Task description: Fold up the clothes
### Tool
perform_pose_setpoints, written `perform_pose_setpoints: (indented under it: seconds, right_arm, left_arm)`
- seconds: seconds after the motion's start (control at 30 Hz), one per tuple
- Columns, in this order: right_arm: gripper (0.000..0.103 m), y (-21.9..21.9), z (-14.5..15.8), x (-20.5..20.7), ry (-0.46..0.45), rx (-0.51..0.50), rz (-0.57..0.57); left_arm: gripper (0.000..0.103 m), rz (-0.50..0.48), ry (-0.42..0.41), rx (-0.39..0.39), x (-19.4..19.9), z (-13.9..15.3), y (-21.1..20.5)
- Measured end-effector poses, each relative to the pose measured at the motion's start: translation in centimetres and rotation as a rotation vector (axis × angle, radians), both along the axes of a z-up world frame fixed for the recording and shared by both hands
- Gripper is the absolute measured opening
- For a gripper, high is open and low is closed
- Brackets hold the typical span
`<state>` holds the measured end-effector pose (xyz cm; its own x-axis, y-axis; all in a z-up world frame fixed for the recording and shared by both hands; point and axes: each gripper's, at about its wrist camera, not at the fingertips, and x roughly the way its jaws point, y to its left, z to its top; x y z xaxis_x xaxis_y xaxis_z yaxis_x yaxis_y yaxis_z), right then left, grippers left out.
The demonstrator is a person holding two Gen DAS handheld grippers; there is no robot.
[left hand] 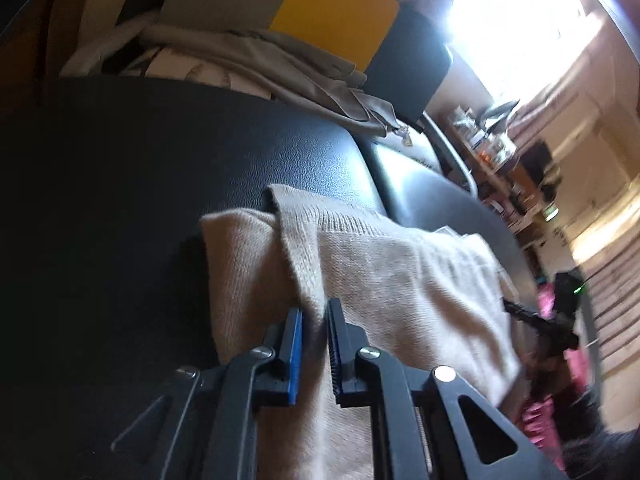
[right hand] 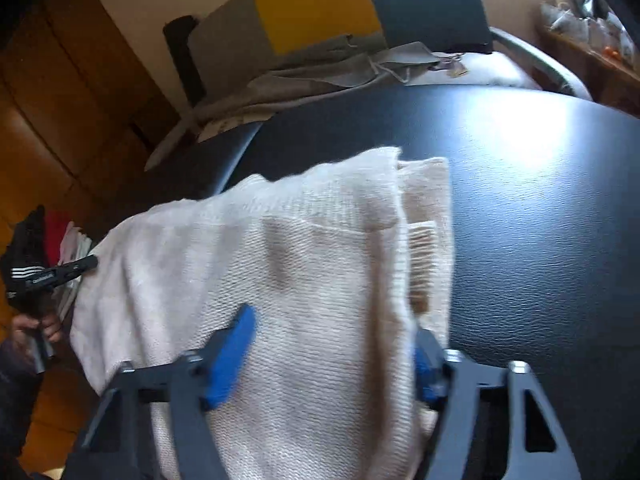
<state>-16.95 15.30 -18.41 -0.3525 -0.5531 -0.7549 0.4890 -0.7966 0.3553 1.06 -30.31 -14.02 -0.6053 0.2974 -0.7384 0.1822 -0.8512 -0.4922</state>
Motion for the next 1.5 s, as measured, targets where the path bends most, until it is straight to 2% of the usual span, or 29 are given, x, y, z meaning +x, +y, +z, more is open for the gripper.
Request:
perform_pose_setpoints:
  seconds: [0.03,0.07,0.1,0.13,0.17,0.2,0.3,0.37,0.43,0.53,0.57,0.63,0.67,0.7,0.73,0.8,0.87,1.0,1.07,1.17,1.27,1.4,1.5]
  right_arm:
    - [0.045,0.7,0.0,-0.1,-0.013,-0.011,-0.016]
    - [0.034,1.2,0.1,-0.2,-0.015,-0.006,-0.024]
    - [0.023,1.6,0.1,-0.2,-0.015,0.000,-0.031]
    - [0.019,1.8,0.3,0.1,-0.009,0.006,-0.033]
    - [0.009,2.1,0.6,0.6,-0.003,0.012,-0.033]
    - [0.006,2.4,0.8,1.0,0.003,0.018,-0.034]
    - [0.006,3.3,1.5,2.2,0.022,0.035,-0.035]
    - [0.006,4.0,1.6,3.0,0.029,0.049,-0.045]
    - [0.006,4.8,0.5,2.9,-0.001,0.046,-0.071]
    - [0.006,6.0,-0.7,2.1,-0.041,-0.053,-0.112]
    - [0.010,6.3,-0.6,1.9,-0.042,-0.078,-0.126]
    - [0.024,6.4,-0.2,2.0,-0.027,-0.079,-0.138]
    - [0.041,6.5,0.3,2.2,-0.007,-0.055,-0.148]
    - [0.051,6.6,0.7,2.5,0.015,-0.028,-0.158]
    - [0.051,6.6,1.3,3.2,0.058,-0.007,-0.162]
    - [0.051,6.5,2.8,4.8,0.155,0.043,-0.170]
    - [0.051,5.9,3.9,6.3,0.234,0.065,-0.135]
    - [0.051,2.5,4.3,9.5,0.274,0.101,0.055]
    - [0.051,1.2,3.4,10.7,0.260,0.152,0.093]
    - [0.051,1.2,0.7,10.6,0.195,0.244,0.039]
    - [0.053,3.0,-0.8,11.7,0.150,0.190,-0.036]
    - [0.056,2.9,-0.9,13.9,0.192,0.223,-0.030]
    - [0.058,2.3,-0.9,14.2,0.166,0.239,-0.046]
  left_arm:
    - [0.009,0.004,-0.011,0.007,0.2,0.0,-0.2]
    - [0.004,0.006,-0.022,0.011,0.3,-0.1,-0.3]
    - [0.004,0.006,-0.033,0.010,0.5,-0.1,-0.2]
    - [0.003,0.005,-0.044,0.010,0.6,-0.1,-0.2]
    - [0.003,0.001,-0.056,0.013,0.9,-0.1,-0.1]
    - [0.003,-0.001,-0.066,0.014,1.3,-0.1,-0.1]
    - [0.003,-0.006,-0.091,0.004,2.8,-0.1,-0.1]
    - [0.003,0.010,-0.118,-0.030,3.8,-0.7,-0.3]
    - [0.005,0.033,-0.142,-0.005,4.0,-2.0,-0.7]
    - [0.008,0.064,-0.140,-0.051,4.4,-1.4,-0.6]
    - [0.013,0.074,-0.136,-0.074,4.5,-1.0,-0.4]
    - [0.015,0.104,-0.120,-0.166,5.0,0.4,0.2]
    - [0.017,0.121,-0.095,-0.213,5.4,1.2,0.7]
    - [0.017,0.138,-0.071,-0.260,5.8,2.1,1.2]
    - [0.018,0.142,-0.045,-0.280,6.1,2.7,1.9]
    - [0.019,0.110,0.006,-0.231,6.3,2.9,3.4]
    - [0.019,0.056,0.034,-0.218,6.1,2.5,5.7]
    - [0.019,-0.010,-0.011,-0.227,5.4,-0.2,9.3]
    - [0.019,0.001,-0.033,-0.283,5.6,-1.3,10.2]
    - [0.020,0.009,-0.048,-0.362,6.9,-2.2,11.0]
    - [0.022,0.012,-0.039,-0.420,8.1,-2.7,11.1]
    - [0.022,0.038,-0.020,-0.367,8.5,-3.1,9.9]
    - [0.022,0.035,-0.031,-0.390,9.3,-3.1,9.6]
